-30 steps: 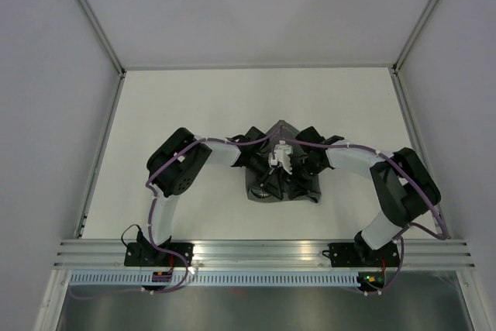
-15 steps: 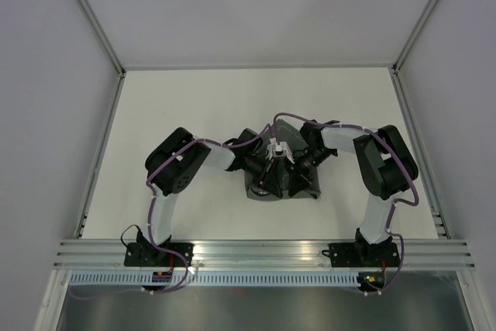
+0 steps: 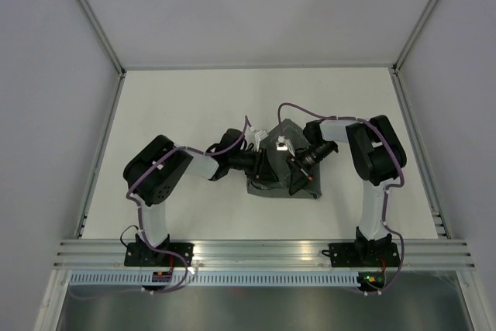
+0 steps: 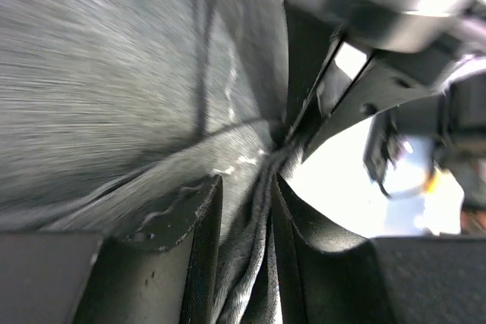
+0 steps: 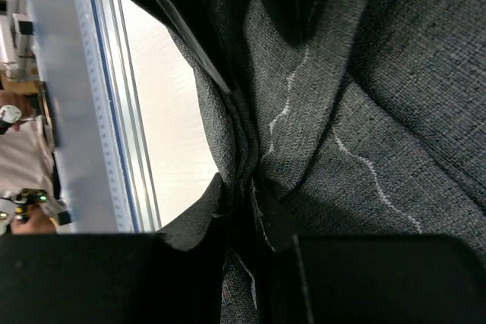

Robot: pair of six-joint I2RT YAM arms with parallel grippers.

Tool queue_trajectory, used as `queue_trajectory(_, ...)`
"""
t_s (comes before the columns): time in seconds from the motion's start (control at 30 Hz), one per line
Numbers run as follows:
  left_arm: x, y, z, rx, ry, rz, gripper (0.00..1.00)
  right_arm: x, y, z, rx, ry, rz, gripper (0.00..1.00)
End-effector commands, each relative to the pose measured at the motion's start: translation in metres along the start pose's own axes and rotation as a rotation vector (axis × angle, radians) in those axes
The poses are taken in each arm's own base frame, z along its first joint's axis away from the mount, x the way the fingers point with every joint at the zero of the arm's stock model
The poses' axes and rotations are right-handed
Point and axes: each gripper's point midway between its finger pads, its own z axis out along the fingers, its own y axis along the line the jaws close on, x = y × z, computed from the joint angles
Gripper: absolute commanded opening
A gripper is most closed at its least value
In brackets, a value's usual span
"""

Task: Fold the napkin, place the utensils inside, and roll it up
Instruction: Roll the napkin at the center of the board.

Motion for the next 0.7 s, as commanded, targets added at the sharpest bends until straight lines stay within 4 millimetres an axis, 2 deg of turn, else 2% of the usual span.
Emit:
queue_trajectory(0.0, -0.047, -0.001, -0.017, -0.117, -0.228, 0.095, 0.38, 0.028, -0.034, 0.001, 0.080, 0.125, 0.003, 0.00)
queue_trajectory(0.03, -0.057, -0.008, -0.025, -0.126, -0.269, 0.132, 0.38, 0.026, -0.037, 0.000, 0.081, 0.120, 0.008, 0.00)
queue_trajectory(0.07, -0.063, -0.004, -0.031, -0.171, -0.310, 0.165, 0.38, 0.029, -0.038, 0.002, 0.069, 0.127, 0.025, 0.00)
queue_trajectory(0.1, -0.058, 0.000, -0.035, -0.193, -0.319, 0.176, 0.38, 0.030, -0.037, 0.002, 0.057, 0.134, 0.038, 0.00)
queue_trajectory(0.13, -0.061, -0.003, -0.040, -0.204, -0.343, 0.200, 0.38, 0.026, -0.039, 0.001, 0.051, 0.125, 0.038, 0.01)
queue_trajectory(0.17, -0.073, -0.011, -0.049, -0.214, -0.405, 0.264, 0.38, 0.029, -0.041, 0.003, 0.036, 0.130, 0.057, 0.00)
queue_trajectory(0.2, -0.065, -0.012, -0.051, -0.230, -0.409, 0.292, 0.40, 0.030, -0.040, 0.003, 0.024, 0.135, 0.071, 0.01)
queue_trajectory(0.27, -0.071, -0.021, -0.059, -0.287, -0.456, 0.436, 0.41, 0.030, -0.044, 0.003, 0.015, 0.133, 0.088, 0.00)
queue_trajectory(0.3, -0.058, -0.031, -0.051, -0.294, -0.427, 0.507, 0.43, 0.031, -0.043, 0.003, 0.007, 0.136, 0.100, 0.01)
queue_trajectory(0.37, -0.057, -0.034, -0.049, -0.392, -0.421, 0.698, 0.45, 0.031, -0.046, 0.003, 0.001, 0.138, 0.110, 0.01)
queue_trajectory(0.4, -0.045, -0.045, -0.038, -0.393, -0.400, 0.767, 0.48, 0.032, -0.046, 0.004, 0.000, 0.141, 0.114, 0.00)
queue_trajectory(0.47, -0.045, -0.042, -0.037, -0.465, -0.392, 0.880, 0.52, 0.033, -0.048, 0.004, -0.001, 0.143, 0.123, 0.01)
queue_trajectory(0.5, -0.036, -0.042, -0.030, -0.476, -0.364, 0.916, 0.55, 0.034, -0.049, 0.004, 0.003, 0.146, 0.127, 0.00)
queue_trajectory(0.57, -0.032, -0.037, -0.027, -0.526, -0.335, 1.005, 0.56, 0.036, -0.051, 0.005, 0.002, 0.150, 0.135, 0.00)
queue_trajectory(0.6, -0.021, -0.037, -0.021, -0.533, -0.307, 1.046, 0.57, 0.038, -0.053, 0.005, 0.007, 0.153, 0.136, 0.00)
queue_trajectory(0.67, -0.021, -0.037, -0.021, -0.588, -0.316, 1.137, 0.57, 0.041, -0.055, 0.006, 0.005, 0.157, 0.145, 0.01)
